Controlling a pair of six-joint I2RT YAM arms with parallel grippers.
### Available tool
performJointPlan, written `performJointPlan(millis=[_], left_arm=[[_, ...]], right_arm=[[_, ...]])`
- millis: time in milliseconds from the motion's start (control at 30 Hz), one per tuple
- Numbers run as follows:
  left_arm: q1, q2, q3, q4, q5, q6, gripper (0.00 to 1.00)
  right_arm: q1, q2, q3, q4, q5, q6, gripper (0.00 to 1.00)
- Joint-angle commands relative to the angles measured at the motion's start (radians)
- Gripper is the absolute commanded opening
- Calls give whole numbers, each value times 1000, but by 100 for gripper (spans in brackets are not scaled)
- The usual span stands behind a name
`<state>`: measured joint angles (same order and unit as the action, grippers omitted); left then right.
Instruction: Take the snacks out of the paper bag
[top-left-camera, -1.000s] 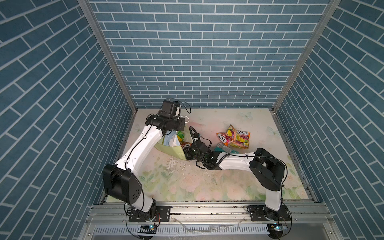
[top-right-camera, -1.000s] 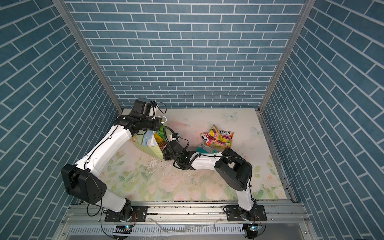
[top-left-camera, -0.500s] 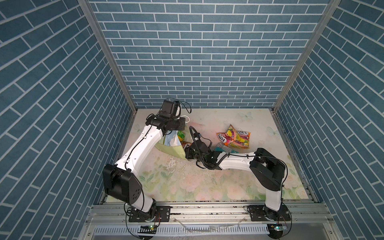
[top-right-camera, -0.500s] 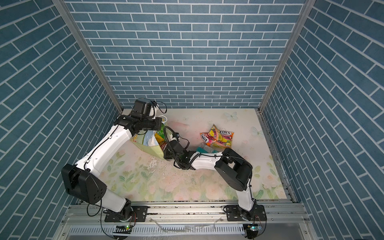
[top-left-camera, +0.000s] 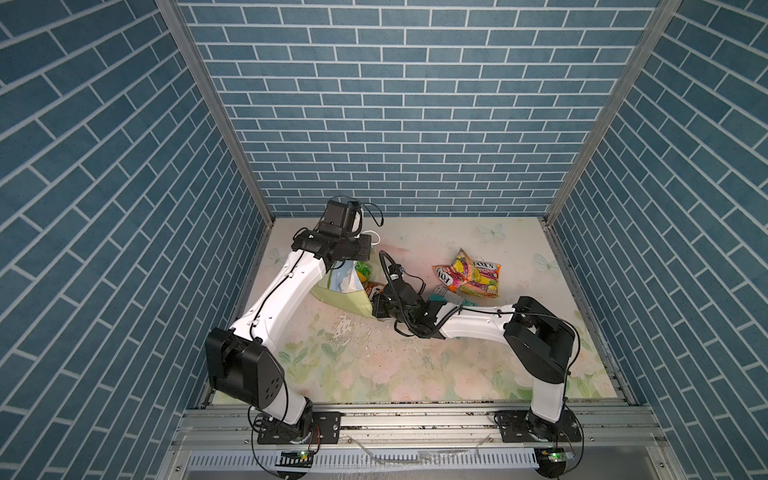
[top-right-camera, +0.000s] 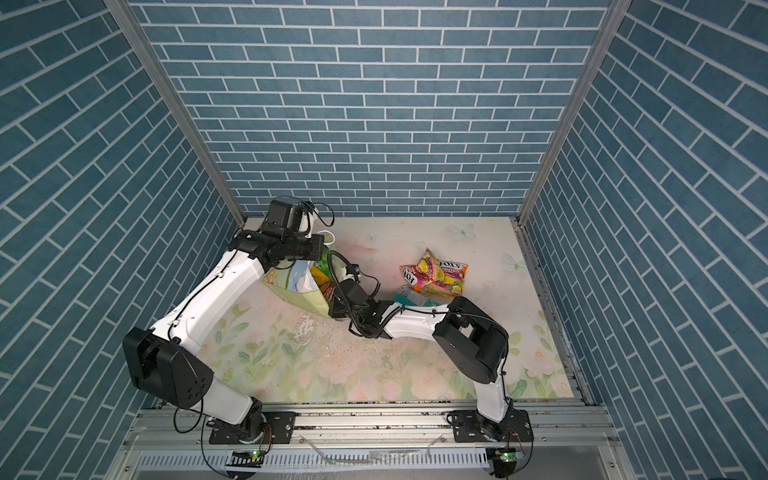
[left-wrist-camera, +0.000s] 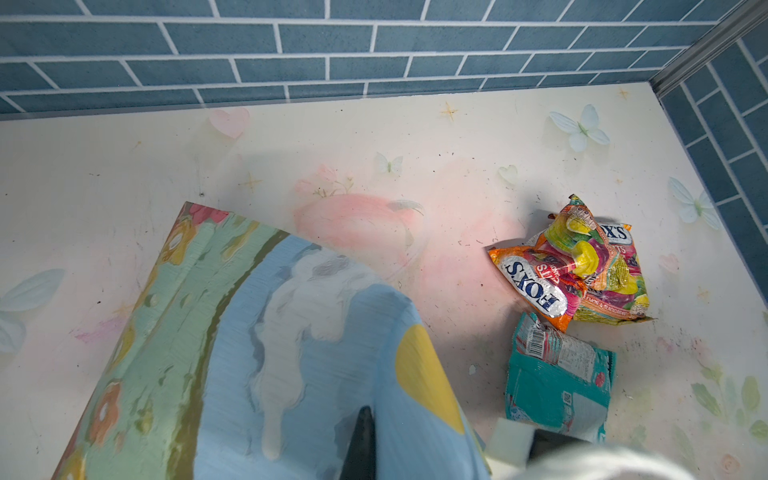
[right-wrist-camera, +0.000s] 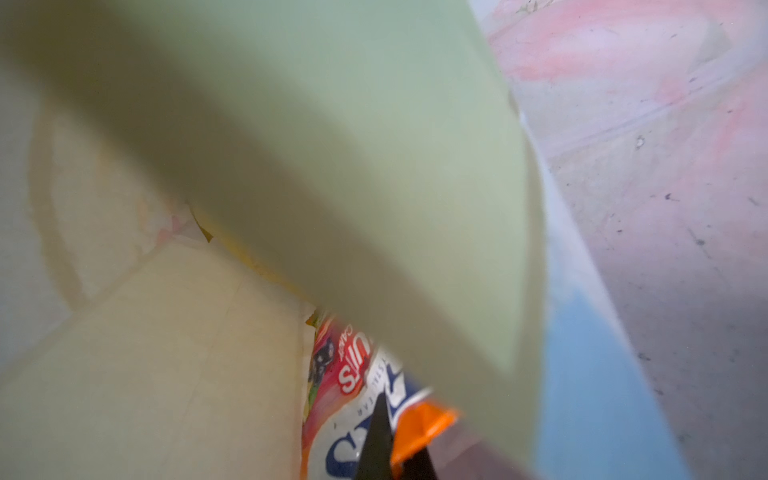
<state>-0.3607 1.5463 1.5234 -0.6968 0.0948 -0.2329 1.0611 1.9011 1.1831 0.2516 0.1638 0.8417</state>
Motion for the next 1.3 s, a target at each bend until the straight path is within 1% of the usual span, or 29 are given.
performJointPlan(millis=[0, 133, 533, 1000, 1167, 1267], left_arm=[[-5, -20, 6, 25, 3, -4, 0], [-5, -18, 5, 23, 1, -4, 0], [-5, -18, 5, 22, -3, -2, 0], [-5, -12, 7, 20, -3, -3, 0], [-4, -11, 8, 18, -4, -2, 0], [-4, -14, 7, 19, -4, -3, 0]], right_arm=[[-7, -61, 27, -23, 65, -41, 0], [-7, -81, 27, -52, 87, -54, 0], [-7, -153, -18, -20, 111, -77, 0], [-7, -202, -22, -14, 98, -105, 0], [-7, -212, -43, 23, 106, -129, 0], [-8, -219, -33, 3, 111, -144, 0]])
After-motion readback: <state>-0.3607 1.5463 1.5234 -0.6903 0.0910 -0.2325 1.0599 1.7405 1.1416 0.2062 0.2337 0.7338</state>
